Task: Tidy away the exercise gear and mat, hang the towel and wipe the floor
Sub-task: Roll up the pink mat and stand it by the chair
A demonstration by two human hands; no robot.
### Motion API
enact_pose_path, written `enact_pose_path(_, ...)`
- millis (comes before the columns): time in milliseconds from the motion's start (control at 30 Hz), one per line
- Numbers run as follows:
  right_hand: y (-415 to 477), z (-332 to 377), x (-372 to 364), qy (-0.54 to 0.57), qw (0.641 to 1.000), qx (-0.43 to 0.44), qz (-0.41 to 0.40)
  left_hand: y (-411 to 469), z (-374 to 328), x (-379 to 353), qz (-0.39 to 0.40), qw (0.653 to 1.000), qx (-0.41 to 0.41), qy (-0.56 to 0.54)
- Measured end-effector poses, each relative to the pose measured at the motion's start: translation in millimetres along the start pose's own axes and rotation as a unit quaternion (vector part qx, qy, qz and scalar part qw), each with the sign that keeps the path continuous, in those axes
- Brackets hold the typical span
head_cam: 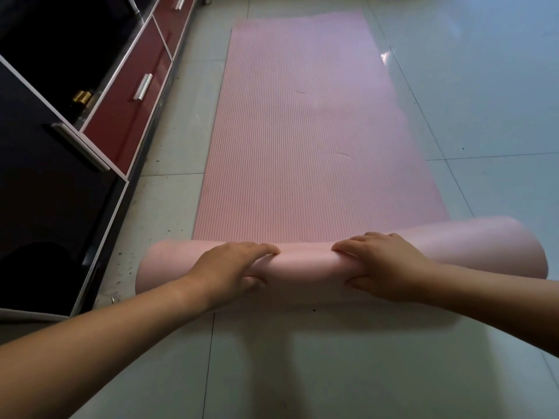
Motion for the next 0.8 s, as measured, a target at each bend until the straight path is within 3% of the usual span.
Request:
enact_pose_path(200, 17, -8, 8, 0.009, 1.0, -0.013, -0.003, 23, 12, 2, 0.014, 1.0, 0.011, 0.001)
enact_pose_path(567, 37, -3, 4, -0.038, 0.999, 0.013, -0.013, 38, 11, 19, -0.093, 0.995, 0.014, 0.038)
enact_pose_path(800, 64, -40, 26, 0.023, 0.996, -0.061, -0.067, 50, 2, 11, -0.066, 0.995, 0.001, 0.077)
Point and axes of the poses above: each hand's wrist, its own y-axis towards the middle knuckle, its own x-axis out of the back of the hand, z = x × y, the point moved 10 cm from there along y, towards the middle knuckle, and after that the axes turned 6 degrees about z, right-handed, at the moved point
